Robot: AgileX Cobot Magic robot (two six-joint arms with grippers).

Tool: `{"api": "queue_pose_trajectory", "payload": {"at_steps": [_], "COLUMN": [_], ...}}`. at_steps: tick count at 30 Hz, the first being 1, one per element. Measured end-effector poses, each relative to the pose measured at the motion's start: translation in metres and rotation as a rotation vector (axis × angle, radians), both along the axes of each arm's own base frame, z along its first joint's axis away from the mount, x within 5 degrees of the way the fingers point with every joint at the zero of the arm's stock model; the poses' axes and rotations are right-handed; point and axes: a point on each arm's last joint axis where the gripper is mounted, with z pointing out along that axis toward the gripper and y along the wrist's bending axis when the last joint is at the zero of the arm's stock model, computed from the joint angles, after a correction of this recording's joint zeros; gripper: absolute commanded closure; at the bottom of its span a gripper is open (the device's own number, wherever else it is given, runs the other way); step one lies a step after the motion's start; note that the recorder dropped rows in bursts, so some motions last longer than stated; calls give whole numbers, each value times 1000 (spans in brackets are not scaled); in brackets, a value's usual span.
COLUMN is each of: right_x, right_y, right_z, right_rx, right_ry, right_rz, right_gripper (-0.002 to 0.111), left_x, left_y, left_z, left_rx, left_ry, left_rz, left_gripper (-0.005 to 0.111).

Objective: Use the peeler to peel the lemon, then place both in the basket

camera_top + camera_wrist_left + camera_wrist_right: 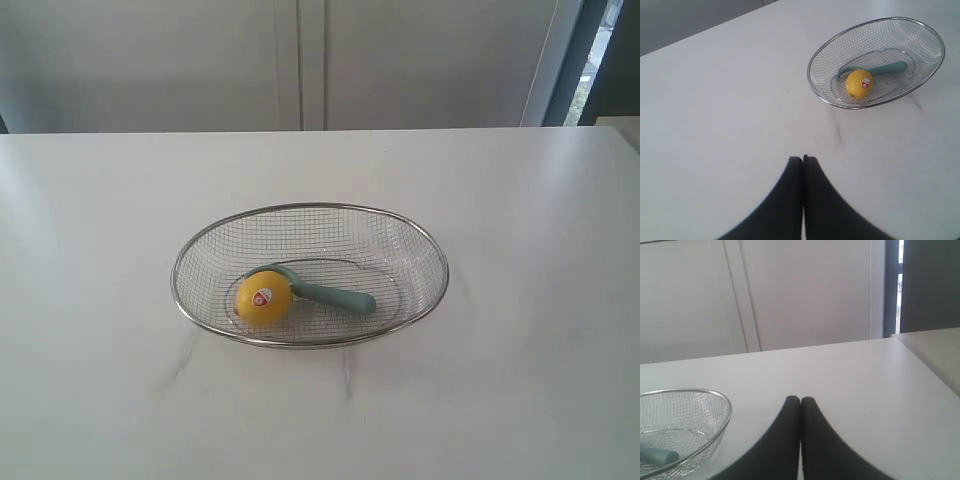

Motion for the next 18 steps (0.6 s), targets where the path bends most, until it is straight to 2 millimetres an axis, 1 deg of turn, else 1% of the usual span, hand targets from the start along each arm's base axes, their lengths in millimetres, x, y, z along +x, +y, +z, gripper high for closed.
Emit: {"api": "queue_pose_trajectory", "payload": {"at_steps": [3, 5, 18], "right_x": [2, 2, 1], "right_y": [0, 0, 0], "right_z": [-11, -15, -20], "right_rx": [-1, -2, -4], "right_ry": [30, 41, 98], "right_rz": [0, 0, -2], "right_gripper": [108, 108, 108], "left_x": [0, 0, 0], "left_y": [0, 0, 0], "left_z": [0, 0, 0], "left_rx": [0, 0, 0], "left_ry": [0, 0, 0], "left_rz": [0, 0, 0], "left_gripper": [107, 107, 107]}}
